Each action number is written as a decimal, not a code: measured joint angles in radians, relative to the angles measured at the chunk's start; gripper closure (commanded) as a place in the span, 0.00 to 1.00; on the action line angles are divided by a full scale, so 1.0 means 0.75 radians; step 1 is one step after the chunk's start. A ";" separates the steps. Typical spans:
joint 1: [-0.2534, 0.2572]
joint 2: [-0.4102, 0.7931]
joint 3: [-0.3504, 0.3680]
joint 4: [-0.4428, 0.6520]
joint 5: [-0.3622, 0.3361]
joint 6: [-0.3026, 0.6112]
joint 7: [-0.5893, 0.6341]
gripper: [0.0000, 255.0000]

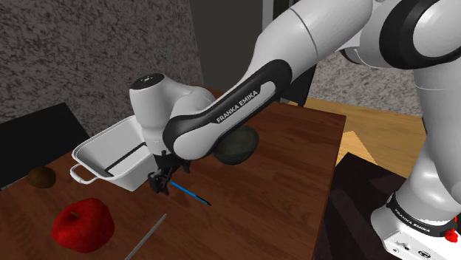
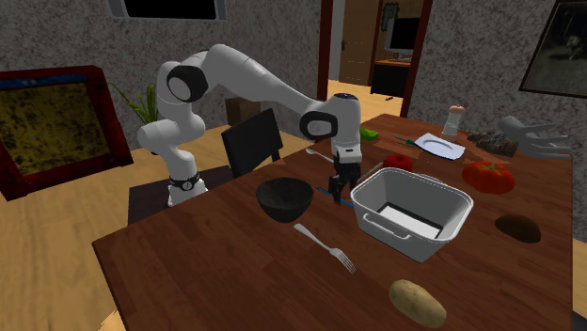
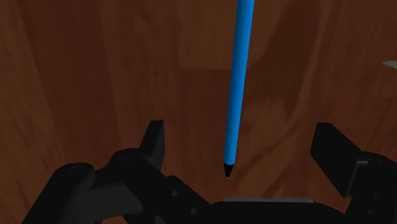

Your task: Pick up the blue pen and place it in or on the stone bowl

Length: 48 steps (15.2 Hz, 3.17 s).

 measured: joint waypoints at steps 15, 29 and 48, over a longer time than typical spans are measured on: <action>0.004 0.017 -0.006 -0.004 -0.010 0.019 0.006 1.00; -0.007 -0.055 0.023 0.074 0.039 -0.122 -0.027 1.00; -0.002 -0.129 0.054 0.311 0.096 -0.421 -0.075 1.00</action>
